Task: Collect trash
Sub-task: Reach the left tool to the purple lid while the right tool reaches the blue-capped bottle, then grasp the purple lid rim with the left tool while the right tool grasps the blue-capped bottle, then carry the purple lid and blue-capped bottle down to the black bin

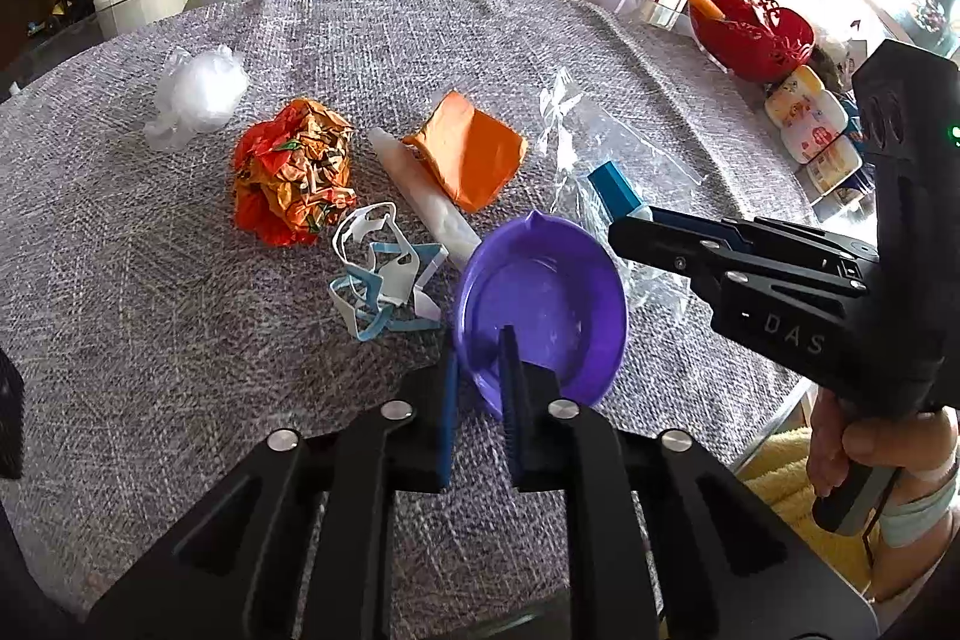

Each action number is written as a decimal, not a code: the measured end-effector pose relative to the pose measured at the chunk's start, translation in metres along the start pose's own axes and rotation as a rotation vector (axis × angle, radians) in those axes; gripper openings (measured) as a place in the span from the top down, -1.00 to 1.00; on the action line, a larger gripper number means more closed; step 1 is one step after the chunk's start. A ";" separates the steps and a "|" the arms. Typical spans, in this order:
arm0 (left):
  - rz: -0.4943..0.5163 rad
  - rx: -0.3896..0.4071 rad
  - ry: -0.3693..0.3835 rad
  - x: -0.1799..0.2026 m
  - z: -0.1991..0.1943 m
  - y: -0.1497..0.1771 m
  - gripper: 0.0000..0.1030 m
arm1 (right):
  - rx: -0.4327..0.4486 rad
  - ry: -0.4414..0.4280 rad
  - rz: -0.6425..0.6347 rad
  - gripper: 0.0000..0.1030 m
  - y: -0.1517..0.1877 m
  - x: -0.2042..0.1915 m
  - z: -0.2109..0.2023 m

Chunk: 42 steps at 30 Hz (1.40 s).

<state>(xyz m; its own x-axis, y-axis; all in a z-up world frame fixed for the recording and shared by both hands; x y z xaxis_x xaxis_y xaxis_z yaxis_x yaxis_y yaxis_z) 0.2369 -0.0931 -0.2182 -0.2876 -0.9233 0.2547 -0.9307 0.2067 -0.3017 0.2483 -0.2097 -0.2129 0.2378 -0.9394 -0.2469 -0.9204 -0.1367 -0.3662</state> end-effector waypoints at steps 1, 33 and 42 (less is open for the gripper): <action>0.005 0.004 0.001 0.001 -0.003 0.002 0.86 | 0.003 0.000 0.000 0.58 0.000 0.000 -0.001; 0.054 0.237 -0.109 0.036 -0.144 0.099 0.98 | 0.176 0.053 -0.042 0.58 0.091 -0.053 -0.127; 0.047 0.169 -0.114 0.036 -0.122 0.168 0.98 | 0.098 -0.007 -0.017 0.58 0.160 -0.069 -0.098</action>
<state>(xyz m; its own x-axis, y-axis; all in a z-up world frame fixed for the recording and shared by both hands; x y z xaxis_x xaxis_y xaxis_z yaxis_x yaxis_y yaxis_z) 0.0422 -0.0519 -0.1478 -0.2933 -0.9465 0.1343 -0.8631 0.2018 -0.4629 0.0540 -0.1976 -0.1662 0.2554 -0.9349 -0.2464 -0.8818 -0.1207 -0.4559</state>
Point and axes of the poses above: each gripper's, at about its wrist camera, not at the fingertips, and z roughly the way its jaws point, x to its right, y to its underside, the point moved 5 cm from there along z, roughly the way its jaws point, and after that the axes turned 9 degrees about -x, right-handed, at the moved point
